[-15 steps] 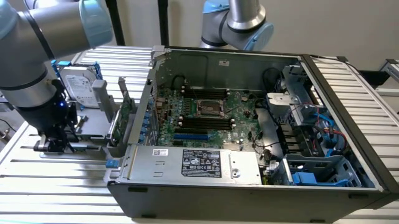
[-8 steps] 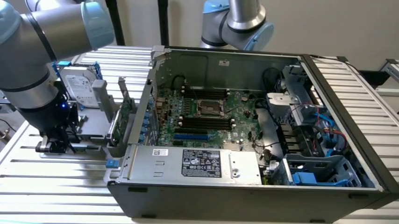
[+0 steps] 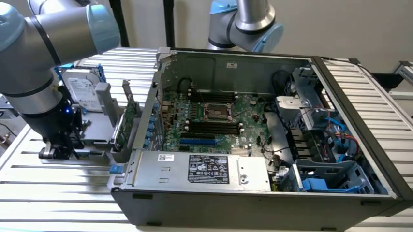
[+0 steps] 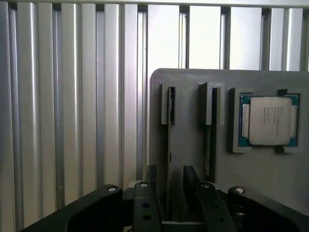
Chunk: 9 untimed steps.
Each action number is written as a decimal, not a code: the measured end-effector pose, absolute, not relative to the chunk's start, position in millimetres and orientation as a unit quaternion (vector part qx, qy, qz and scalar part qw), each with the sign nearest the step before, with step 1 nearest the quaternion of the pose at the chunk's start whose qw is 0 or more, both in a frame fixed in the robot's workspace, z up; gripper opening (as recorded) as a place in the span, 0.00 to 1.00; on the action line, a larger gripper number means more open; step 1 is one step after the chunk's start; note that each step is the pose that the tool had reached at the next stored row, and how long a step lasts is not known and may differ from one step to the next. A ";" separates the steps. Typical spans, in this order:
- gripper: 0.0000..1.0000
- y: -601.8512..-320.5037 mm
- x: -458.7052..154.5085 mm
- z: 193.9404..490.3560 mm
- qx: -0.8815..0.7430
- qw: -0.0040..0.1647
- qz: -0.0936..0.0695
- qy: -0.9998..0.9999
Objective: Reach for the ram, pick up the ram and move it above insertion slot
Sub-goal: 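Pick up the ram and move it above insertion slot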
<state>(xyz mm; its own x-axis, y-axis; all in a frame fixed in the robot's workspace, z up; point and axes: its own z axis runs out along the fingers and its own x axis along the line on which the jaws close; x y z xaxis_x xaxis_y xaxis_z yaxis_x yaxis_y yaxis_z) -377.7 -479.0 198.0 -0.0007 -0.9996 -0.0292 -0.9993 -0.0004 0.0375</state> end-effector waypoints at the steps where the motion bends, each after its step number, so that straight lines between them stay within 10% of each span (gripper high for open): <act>1: 0.36 -479.0 -377.5 197.7 0.707 0.003 -0.024 -0.707; 9: 0.15 -479.0 -375.6 196.3 0.707 0.005 -0.026 -0.707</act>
<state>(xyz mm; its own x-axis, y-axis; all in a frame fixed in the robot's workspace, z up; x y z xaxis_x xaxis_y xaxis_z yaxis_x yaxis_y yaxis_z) -375.6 -479.0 196.3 -0.0008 -0.9996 -0.0294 -0.9991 -0.0004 0.0431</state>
